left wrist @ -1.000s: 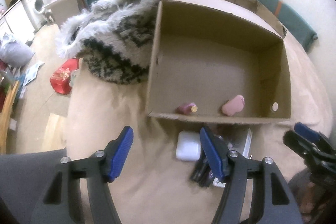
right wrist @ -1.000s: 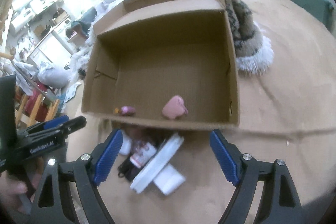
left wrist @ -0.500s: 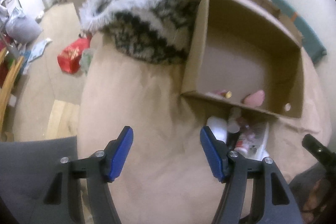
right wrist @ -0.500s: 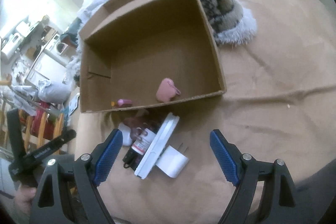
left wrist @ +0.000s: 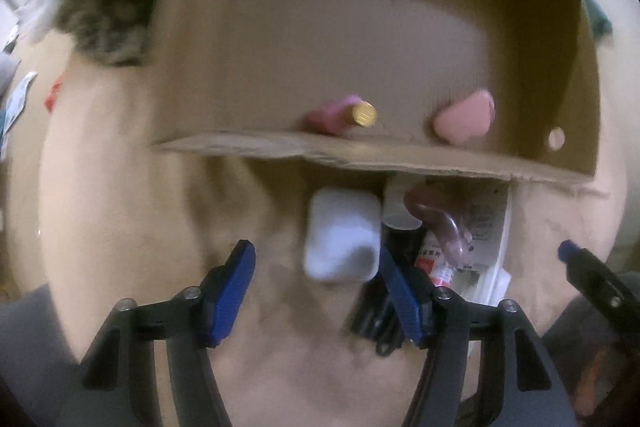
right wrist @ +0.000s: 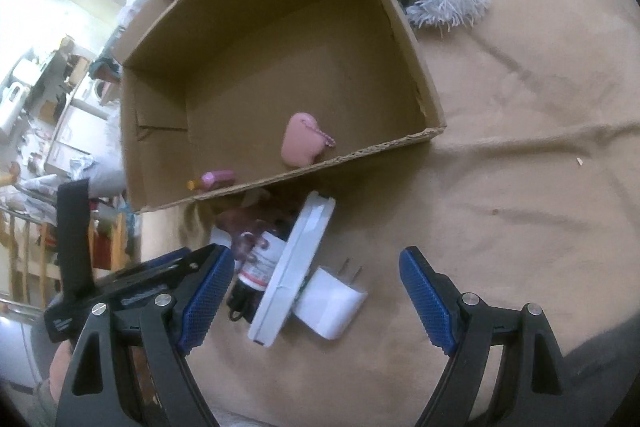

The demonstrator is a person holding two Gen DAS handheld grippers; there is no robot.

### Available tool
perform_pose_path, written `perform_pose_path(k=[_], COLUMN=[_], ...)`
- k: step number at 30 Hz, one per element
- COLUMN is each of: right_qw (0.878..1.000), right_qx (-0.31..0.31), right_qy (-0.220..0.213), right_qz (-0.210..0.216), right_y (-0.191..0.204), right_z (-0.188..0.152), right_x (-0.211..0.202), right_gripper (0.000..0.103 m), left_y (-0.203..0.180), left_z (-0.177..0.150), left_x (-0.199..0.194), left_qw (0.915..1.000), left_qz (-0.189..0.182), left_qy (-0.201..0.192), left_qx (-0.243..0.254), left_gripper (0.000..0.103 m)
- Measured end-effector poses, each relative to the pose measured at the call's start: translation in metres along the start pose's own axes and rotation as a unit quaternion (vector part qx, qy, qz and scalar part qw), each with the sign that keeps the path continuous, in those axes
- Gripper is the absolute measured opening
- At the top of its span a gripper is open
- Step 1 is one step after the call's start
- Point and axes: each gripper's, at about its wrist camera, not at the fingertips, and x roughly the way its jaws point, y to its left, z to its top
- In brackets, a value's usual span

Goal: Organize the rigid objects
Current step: 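Grasp the white earbud case with the left gripper while the right grasps the white panel, then lift the earbud case and white panel and move both over the box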

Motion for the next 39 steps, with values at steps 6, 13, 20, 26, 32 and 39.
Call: perform_pose_path(k=[6,13,20,26,32,39], right_qw=[1.000,0.997,0.993,0.992,0.995,0.997], right_qx=[0.017,0.029,0.043,0.044,0.024,-0.005], right_qy=[0.020,0.057,0.093,0.104,0.082,0.064], right_qz=[0.007,0.031,0.055,0.055,0.060,0.050], right_y=[-0.004,-0.008,-0.002,0.002,0.007,0.018], right_z=[0.000,0.003,0.011,0.012,0.005,-0.007], right_x=[0.009,0.028,0.059,0.077,0.059,0.039], right_gripper=[0.090,0.080,0.047,0.027,0.023,0.021], left_y=[-0.011,-0.021,-0.006,0.004,0.014,0.023], left_z=[0.007,0.009,0.001,-0.007,-0.010,-0.026], left_x=[0.018,0.021,0.007,-0.007,-0.025,-0.047], left_qw=[0.9996,0.9990,0.9996,0.9989,0.9975,0.9962], left_qz=[0.018,0.029,0.024,0.026,0.024,0.029], left_qy=[0.014,0.006,-0.003,-0.014,-0.026,-0.045], left_qx=[0.018,0.034,-0.012,-0.038,-0.061,-0.069], left_gripper=[0.059,0.039,0.039,0.039,0.039,0.039])
